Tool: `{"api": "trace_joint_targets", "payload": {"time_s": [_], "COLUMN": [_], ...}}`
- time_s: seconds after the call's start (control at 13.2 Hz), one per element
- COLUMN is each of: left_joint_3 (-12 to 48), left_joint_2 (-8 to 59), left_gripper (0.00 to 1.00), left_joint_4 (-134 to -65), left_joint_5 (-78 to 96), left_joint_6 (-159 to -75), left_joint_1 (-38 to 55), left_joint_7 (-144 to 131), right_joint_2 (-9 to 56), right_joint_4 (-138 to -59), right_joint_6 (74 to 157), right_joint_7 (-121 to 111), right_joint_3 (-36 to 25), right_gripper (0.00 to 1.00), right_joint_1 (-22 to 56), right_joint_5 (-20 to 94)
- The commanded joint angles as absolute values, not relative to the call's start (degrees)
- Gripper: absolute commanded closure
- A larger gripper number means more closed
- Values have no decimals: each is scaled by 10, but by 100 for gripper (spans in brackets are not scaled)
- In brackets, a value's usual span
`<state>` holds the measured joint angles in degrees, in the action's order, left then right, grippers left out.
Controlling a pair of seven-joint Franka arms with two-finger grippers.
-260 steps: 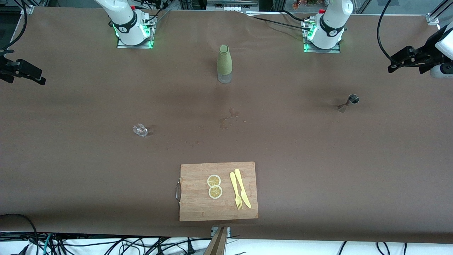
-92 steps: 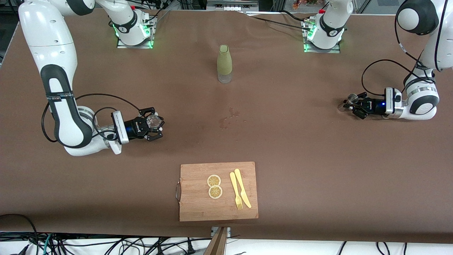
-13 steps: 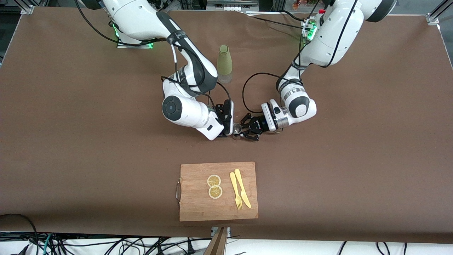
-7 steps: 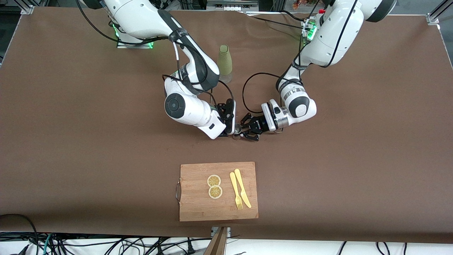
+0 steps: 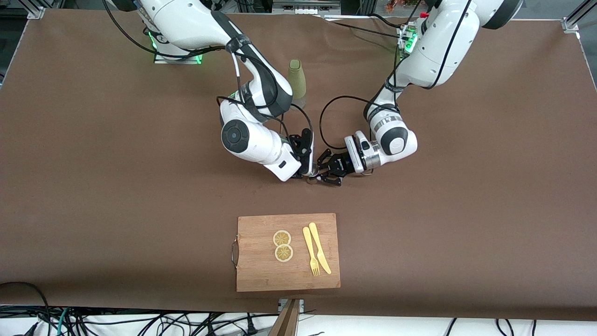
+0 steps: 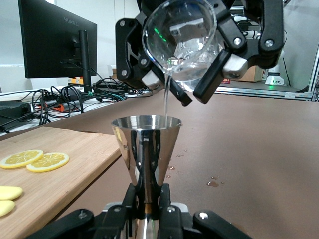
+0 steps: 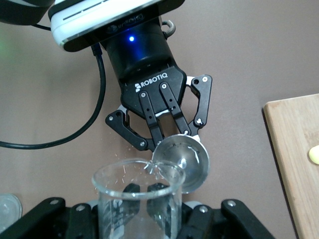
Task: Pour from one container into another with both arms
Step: 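Pour liquid from the beaker into the jigger by tilting the right gripper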
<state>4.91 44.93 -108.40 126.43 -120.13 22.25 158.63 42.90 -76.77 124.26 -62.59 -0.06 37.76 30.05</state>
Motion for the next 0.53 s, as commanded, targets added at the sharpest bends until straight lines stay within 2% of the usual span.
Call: {"api": "trace_joint_targets", "payload": {"time_s": [0.0,0.45], "left_joint_3": [56,56], "left_joint_2": [446,441], "left_gripper": [100,100], "left_joint_4": [-1100,-1109], "left_joint_5": [1298,1298], "left_joint_6": [-1199,-1194], "left_joint_1": [217,215], "left_joint_7": [1691,1702], "right_joint_2": [428,431], "right_joint_4": [-758,-759], "right_joint_6": [1242,1244], "right_joint_7": [-608,-599], "right_joint_3": [-4,-3], "right_gripper": [100,100], "right_joint_1": [381,381], "right_joint_5": [290,306]}}
